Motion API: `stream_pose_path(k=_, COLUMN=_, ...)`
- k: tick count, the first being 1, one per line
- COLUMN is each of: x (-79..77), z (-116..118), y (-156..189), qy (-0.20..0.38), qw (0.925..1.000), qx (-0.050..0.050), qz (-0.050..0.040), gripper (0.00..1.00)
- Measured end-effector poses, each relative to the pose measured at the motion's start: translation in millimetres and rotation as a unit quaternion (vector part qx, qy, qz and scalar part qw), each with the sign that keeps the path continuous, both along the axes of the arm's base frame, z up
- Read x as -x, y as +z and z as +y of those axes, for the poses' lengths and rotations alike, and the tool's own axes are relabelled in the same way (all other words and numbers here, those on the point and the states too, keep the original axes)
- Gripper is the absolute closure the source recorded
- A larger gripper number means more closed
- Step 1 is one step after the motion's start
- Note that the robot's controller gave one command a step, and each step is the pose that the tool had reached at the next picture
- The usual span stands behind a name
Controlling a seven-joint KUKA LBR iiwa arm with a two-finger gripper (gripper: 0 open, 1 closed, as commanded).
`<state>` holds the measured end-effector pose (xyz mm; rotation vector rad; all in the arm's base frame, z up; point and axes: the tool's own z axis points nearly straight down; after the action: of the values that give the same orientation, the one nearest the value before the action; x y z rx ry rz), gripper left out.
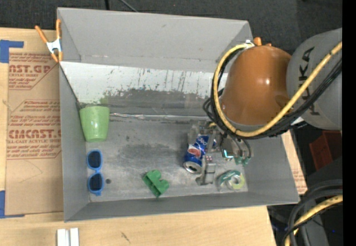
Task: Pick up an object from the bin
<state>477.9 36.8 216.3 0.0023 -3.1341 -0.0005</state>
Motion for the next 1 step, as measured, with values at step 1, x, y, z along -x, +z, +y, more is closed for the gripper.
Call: stream_pose_path(k=1, x=-42.4, z=-93.7, y=-148.9, qy=0.066, qw=0.9978, qx=0.0, qz=-0.0051, gripper=0.0)
